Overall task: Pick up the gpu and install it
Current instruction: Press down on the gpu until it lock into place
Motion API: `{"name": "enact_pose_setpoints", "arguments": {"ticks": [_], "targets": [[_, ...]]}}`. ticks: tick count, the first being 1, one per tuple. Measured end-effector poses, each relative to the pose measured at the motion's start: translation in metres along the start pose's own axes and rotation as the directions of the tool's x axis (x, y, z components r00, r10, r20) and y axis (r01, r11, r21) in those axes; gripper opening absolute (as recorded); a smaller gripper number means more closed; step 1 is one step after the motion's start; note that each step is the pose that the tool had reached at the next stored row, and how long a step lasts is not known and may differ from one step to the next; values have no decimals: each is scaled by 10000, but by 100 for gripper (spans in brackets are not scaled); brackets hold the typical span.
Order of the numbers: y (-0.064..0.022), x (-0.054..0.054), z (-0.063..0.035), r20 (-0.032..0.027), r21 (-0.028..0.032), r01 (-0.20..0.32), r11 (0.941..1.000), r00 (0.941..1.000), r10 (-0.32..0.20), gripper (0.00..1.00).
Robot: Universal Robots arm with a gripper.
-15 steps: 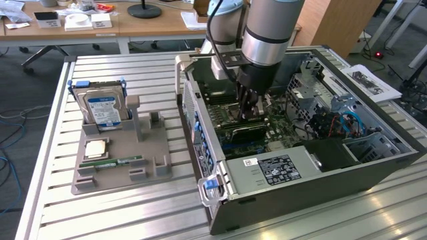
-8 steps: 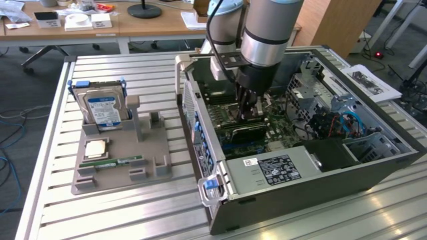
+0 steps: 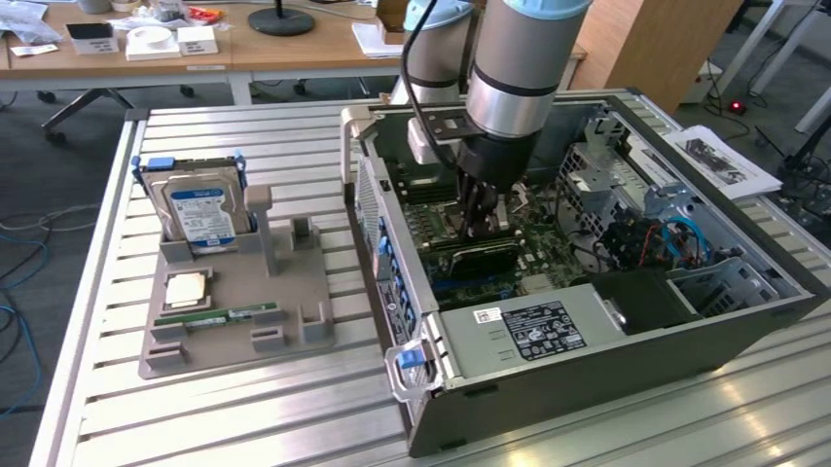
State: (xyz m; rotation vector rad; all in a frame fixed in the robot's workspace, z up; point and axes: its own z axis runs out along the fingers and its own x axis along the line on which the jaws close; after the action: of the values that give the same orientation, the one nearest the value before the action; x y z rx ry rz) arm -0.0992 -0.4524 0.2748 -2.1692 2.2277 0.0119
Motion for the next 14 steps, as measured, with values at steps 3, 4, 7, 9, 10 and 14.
{"name": "enact_pose_setpoints", "arguments": {"ticks": [3,4,7,9,10,14], "targets": [[0,1,4,3,0,-1,10000,10000,1,11],[0,1,8,4,2,-1,10000,10000,1,11],[1,2,40,3,1,0,10000,10000,0,11],[1,2,55,3,1,0,10000,10000,0,11],[1,3,56,0,0,0,10000,10000,0,11],[1,3,72,5,2,0,10000,10000,0,11]]}}
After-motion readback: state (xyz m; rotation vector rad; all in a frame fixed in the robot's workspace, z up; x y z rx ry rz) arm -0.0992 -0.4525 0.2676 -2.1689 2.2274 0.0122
